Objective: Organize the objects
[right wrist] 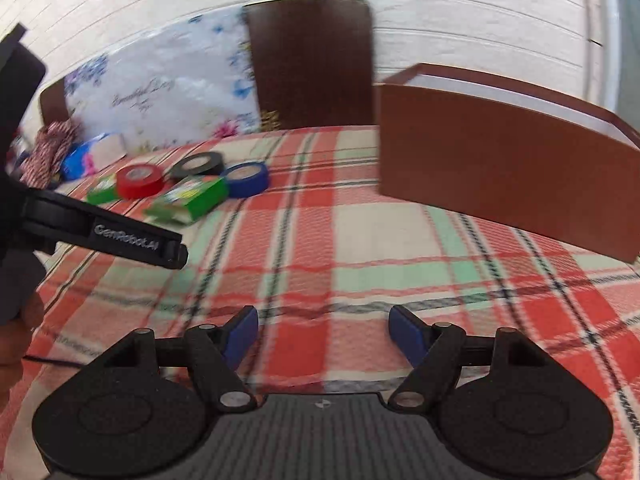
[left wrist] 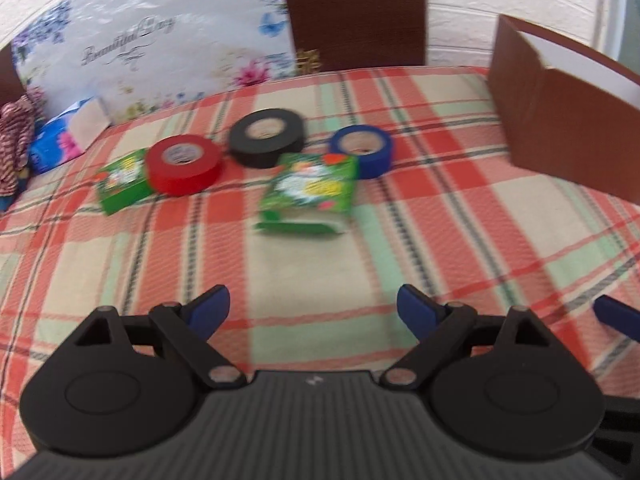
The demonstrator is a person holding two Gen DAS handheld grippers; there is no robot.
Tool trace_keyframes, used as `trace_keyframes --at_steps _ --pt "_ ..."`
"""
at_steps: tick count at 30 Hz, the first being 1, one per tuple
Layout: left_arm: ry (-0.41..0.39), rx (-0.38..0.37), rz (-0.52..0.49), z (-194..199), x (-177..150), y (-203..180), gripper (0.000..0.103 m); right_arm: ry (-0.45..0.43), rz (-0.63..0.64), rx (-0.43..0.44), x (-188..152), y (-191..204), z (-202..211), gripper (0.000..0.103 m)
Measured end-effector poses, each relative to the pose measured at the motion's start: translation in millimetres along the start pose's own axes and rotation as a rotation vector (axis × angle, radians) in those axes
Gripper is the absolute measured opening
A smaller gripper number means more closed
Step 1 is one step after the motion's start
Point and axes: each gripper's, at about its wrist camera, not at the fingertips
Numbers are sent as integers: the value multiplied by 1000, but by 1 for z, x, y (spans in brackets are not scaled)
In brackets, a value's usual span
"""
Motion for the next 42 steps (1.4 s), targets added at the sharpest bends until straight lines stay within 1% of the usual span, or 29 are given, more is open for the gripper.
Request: trace_keyframes --at_steps 2,4,6,11,14,16,19,20,21,22,23,24,25,26,29,30,31,33,35,36,37,38,39,42 --pt "9 26 22 -5 -5 18 92 10 54 27 2 17 -1 74" --pt "17 36 59 -8 -9 37 93 17 106 54 3 34 -1 74" --pt "9 36 90 -9 -12 55 94 22 130 85 5 46 -4 74" --pt "-14 72 123 -12 -17 93 97 35 179 132 12 76 -16 74" --pt "-35 114 136 -14 -17 124 98 33 218 162 16 99 -25 74" --pt "-46 162 156 -17 -16 154 99 29 253 192 19 115 -31 74" --pt "-57 289 206 -23 -17 208 99 15 307 238 25 141 -42 73" --pt "-66 340 227 -26 -22 228 100 8 325 255 28 150 -46 72" --pt "-88 391 253 -29 -28 249 102 1 345 271 32 160 -50 70" --pt "-108 422 292 -31 -35 268 103 -9 365 281 37 169 -56 66" --pt "-120 394 384 -30 -42 288 103 -26 385 285 44 179 -63 66" --pt "-133 344 494 -27 -48 306 103 -53 396 281 53 188 -70 66" --pt "-176 355 542 -22 -51 313 103 -84 397 279 63 195 -76 66" --pt "-196 362 561 -20 -53 313 103 -113 395 282 75 203 -83 66" --pt "-204 367 534 -21 -52 307 103 -147 398 307 113 232 -112 67" --pt "-204 357 528 -22 -51 307 103 -141 406 306 125 242 -124 69" --pt "-208 348 531 -22 -52 309 103 -126 420 300 133 253 -137 74" --pt "-221 339 547 -19 -54 311 103 -42 477 287 149 274 -168 79" --pt "-233 332 563 -20 -56 315 103 37 547 225 155 289 -197 82" --pt "-237 329 568 -20 -56 315 103 59 555 229 155 292 -204 80" --pt "-240 327 572 -20 -56 316 103 80 529 263 157 290 -205 65" --pt "-243 326 575 -21 -56 316 103 108 510 303 159 289 -203 64" --pt "-245 324 578 -21 -56 316 103 112 519 313 157 289 -198 63" --pt "-248 321 582 -21 -56 316 103 82 573 380 131 283 -170 63"
Point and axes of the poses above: each gripper's, at about its wrist camera, not at the fingertips, and z roughly against the way its jaws point, y to its left, x to its top, and after that the axes turned 3 degrees about -x, right-handed
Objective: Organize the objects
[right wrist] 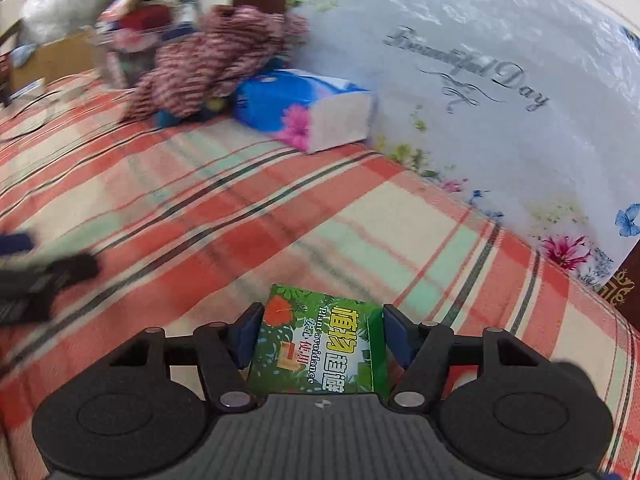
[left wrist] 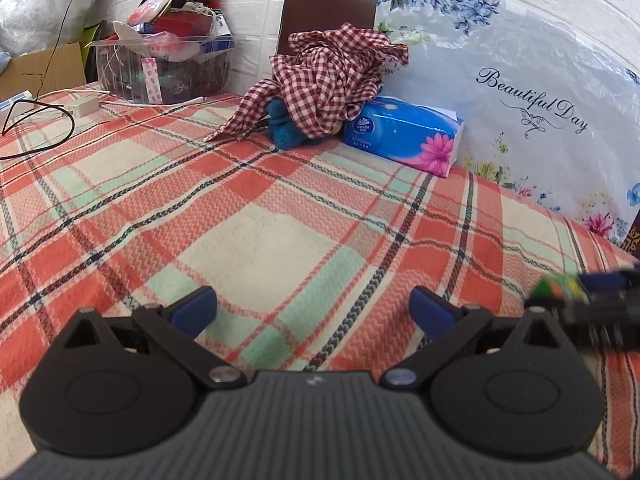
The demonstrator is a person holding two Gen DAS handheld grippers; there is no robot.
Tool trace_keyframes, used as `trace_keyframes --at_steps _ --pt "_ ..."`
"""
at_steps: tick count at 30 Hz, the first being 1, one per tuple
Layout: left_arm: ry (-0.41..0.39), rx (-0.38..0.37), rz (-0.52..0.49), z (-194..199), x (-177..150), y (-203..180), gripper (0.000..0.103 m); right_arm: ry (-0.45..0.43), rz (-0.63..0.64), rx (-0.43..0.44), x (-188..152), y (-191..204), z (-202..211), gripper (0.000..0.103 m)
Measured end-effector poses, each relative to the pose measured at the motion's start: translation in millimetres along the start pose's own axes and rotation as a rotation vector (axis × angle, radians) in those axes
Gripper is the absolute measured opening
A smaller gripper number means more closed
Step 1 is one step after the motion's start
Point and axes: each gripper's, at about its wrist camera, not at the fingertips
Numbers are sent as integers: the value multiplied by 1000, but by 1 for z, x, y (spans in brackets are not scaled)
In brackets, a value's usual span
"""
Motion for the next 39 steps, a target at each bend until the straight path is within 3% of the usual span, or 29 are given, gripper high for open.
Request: trace_keyframes --at_steps 2,7,9,12,13,15,16,18,21,24,27,29,33,34,36,38,39 --pt "0 1 0 0 0 0 103 -43 15 36 -29 10 27 63" --pt "7 8 -12 -1 0 -1 103 -96 -54 -1 -118 6 115 62" --pt "14 16 -27 -2 0 -3 103 -95 -66 -82 -151 -2 149 61" --pt "29 36 -72 -3 -1 -11 103 -75 -119 -291 -196 -26 186 61" --pt "38 45 -103 -4 -2 -16 103 -68 -170 -346 -208 -38 195 66" --pt "58 79 -192 -2 -4 -33 103 -54 -289 -381 -228 -62 215 78" --pt "51 94 -249 4 -7 -46 103 -57 -329 -370 -236 -69 226 79" --pt "83 -8 -275 23 -13 -71 101 -82 -344 -367 -250 -68 245 82" --pt "150 -263 -249 71 -27 -123 99 -59 -331 -385 -267 -59 253 83" --pt "305 -491 -306 112 -55 -187 97 -68 -374 -366 -272 -64 254 82" --pt "452 -659 -379 144 -83 -235 93 -57 -378 -355 -272 -70 252 82" --pt "510 -714 -404 158 -96 -255 91 -54 -369 -354 -272 -68 253 82" --pt "626 -702 -433 158 -122 -281 84 -53 -367 -335 -270 -70 249 78" --pt "596 -689 -462 160 -126 -285 84 -56 -373 -317 -270 -71 248 61" --pt "554 -701 -513 165 -129 -292 75 -66 -381 -297 -269 -73 247 59" --pt "597 -749 -492 162 -123 -300 41 -77 -390 -292 -269 -74 247 59" --pt "608 -747 -492 163 -118 -306 41 -86 -400 -295 -269 -75 248 59"
Point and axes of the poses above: each gripper's, at about its wrist camera, not at the fingertips, and z roughly against the way its jaws point, y to its left, x to its top, and after that the axes turned 3 degrees about -x, right-handed
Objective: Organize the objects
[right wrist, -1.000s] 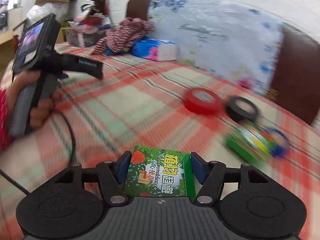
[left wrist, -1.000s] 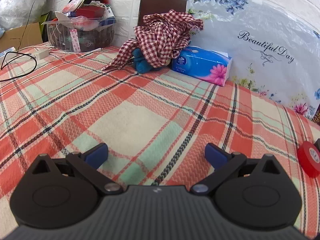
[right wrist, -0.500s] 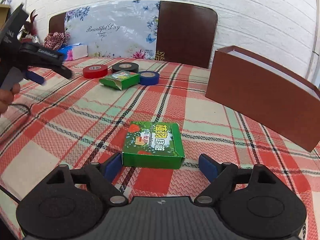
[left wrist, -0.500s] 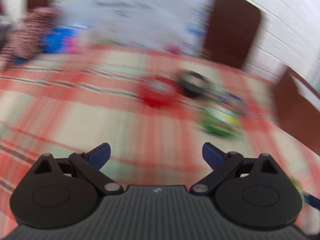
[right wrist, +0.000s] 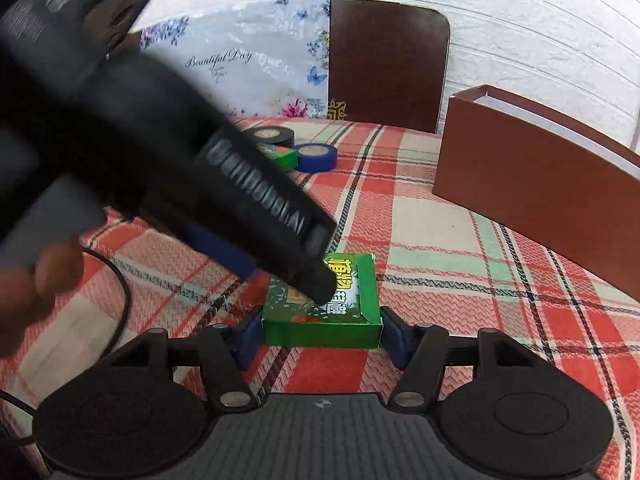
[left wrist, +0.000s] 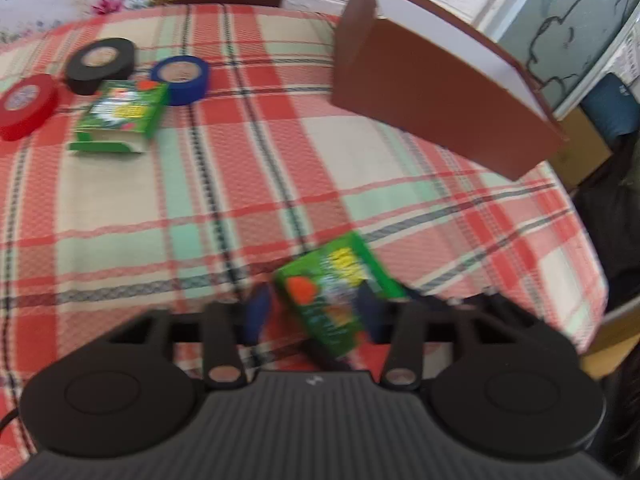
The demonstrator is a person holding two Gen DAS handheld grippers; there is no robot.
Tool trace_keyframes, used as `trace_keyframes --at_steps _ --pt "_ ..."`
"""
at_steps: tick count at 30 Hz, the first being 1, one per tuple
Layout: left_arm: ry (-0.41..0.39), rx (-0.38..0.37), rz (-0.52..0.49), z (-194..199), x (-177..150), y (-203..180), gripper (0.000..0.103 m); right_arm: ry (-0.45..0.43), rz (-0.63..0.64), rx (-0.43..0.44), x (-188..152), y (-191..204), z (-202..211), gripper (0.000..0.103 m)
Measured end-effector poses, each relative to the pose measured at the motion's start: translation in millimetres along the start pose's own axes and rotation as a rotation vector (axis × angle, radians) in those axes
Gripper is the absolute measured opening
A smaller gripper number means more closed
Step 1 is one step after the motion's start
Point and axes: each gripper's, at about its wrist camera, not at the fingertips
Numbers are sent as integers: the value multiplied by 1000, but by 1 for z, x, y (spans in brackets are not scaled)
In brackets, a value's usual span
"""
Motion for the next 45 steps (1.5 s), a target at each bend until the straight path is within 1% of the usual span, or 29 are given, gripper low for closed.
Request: trace_keyframes --at_steps 2,6,8,11,14,15,16,17,18,19,20,21,22,23,25,26,28,29,32,34,38,40,45 --pt "-22 3 -34 4 12 -15 40 -52 -23 -30 4 -6 5 59" --pt "-138 -5 -162 20 46 -56 41 -218 -49 -130 26 -28 17 59" --pt "-189 -17 -209 24 68 -76 41 -293 -57 -186 42 -43 17 59" --pt "-246 -12 -256 17 103 -100 41 -362 -75 -248 66 -69 7 59" --pt "-293 0 -272 2 134 -114 44 -394 -93 -296 89 -92 -13 59" --pt "-307 17 -278 -5 143 -118 47 -398 -97 -312 96 -99 -22 59" --pt "-315 42 -287 -13 150 -122 59 -400 -101 -340 102 -105 -33 60" --pt "-321 78 -300 -23 156 -124 63 -396 -100 -376 106 -110 -47 62" --pt "-320 128 -309 -32 161 -125 63 -371 -89 -407 109 -115 -62 74" --pt "-310 181 -313 -43 164 -124 63 -344 -82 -420 110 -120 -75 74" --pt "-291 216 -306 -48 166 -121 65 -358 -104 -422 109 -124 -76 74" --pt "-287 194 -291 -47 165 -116 66 -353 -130 -409 109 -128 -73 73" --pt "-299 162 -283 -42 161 -111 68 -358 -148 -395 107 -128 -69 71" --pt "-304 153 -287 -37 157 -110 73 -375 -153 -395 102 -126 -63 72" --pt "-309 151 -304 -31 148 -111 76 -408 -150 -411 90 -118 -51 73" --pt "-313 154 -312 -27 143 -113 74 -420 -154 -418 84 -113 -45 75" --pt "-315 192 -330 -24 132 -118 74 -404 -160 -422 74 -105 -35 75" --pt "-310 192 -336 -21 126 -119 74 -403 -163 -427 68 -101 -30 75" --pt "-294 189 -336 -13 110 -120 74 -373 -182 -402 52 -92 -15 75" --pt "-288 207 -338 -9 99 -120 74 -346 -179 -392 44 -83 -5 74" --pt "-290 241 -335 3 84 -116 74 -314 -200 -382 30 -82 13 74" --pt "-295 250 -326 10 77 -112 74 -313 -228 -383 24 -85 26 74" --pt "-301 271 -309 24 60 -103 75 -339 -364 -376 23 -100 51 74"
Point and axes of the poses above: each gripper's, at about its wrist camera, not at the fingertips, and z roughly against the way its jaws point, y to its left, x to its top, and after that the axes turned 3 degrees about -x, right-handed
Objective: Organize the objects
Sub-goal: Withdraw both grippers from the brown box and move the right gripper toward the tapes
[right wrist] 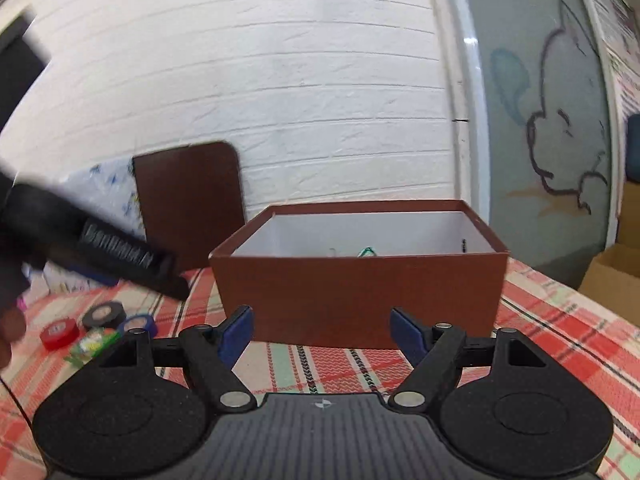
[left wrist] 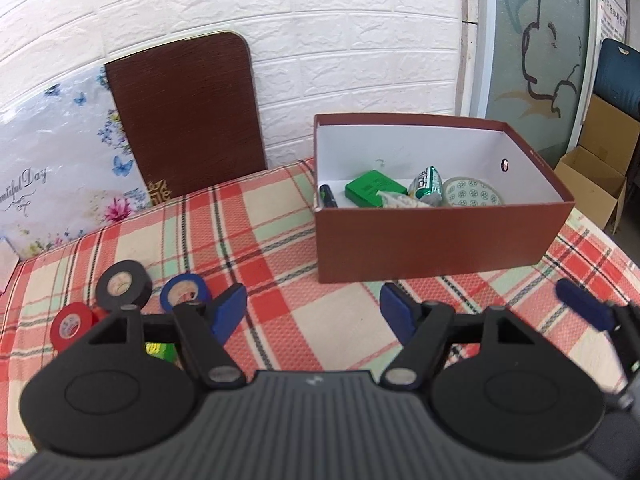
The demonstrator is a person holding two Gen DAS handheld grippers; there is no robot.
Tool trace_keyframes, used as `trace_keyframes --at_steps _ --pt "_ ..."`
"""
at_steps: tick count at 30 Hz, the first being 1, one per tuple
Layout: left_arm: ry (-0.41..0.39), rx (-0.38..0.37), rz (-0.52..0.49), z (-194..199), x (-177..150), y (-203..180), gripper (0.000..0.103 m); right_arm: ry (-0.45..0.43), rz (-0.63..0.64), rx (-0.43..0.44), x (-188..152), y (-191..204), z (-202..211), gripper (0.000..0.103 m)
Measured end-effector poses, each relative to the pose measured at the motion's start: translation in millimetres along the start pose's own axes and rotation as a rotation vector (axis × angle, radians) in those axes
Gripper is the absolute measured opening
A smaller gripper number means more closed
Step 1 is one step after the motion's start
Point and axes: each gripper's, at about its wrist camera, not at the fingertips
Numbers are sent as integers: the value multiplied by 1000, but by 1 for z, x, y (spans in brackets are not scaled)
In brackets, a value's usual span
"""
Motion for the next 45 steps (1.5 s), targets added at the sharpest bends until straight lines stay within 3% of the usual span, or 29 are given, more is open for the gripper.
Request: trace_keyframes --at_steps 7,13,20,24,32,40,45 --pt "29 27 26 11 -21 13 75 -20 -149 12 16 -12 24 75" --pt "18 46 50 23 -33 21 87 -47 -169 45 23 -6 38 75" --pt "24 41 57 33 -40 21 90 -88 -195 37 28 -2 56 76" --pt "0 32 39 41 -43 15 94 -139 -195 19 28 0 68 79" --pt "-25 26 0 47 -49 7 97 -93 -185 11 13 6 64 79" --pt "-23 32 6 44 -53 13 97 -154 -132 -6 12 18 73 84" --pt "-16 32 12 41 -56 17 98 -143 -121 -2 10 20 70 85"
Point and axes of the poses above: each gripper's, at about its wrist camera, not at the fingertips, and z roughly against the way its jaws point, y to its left, x to its top, and after that the axes turned 3 degrees about -x, right-handed
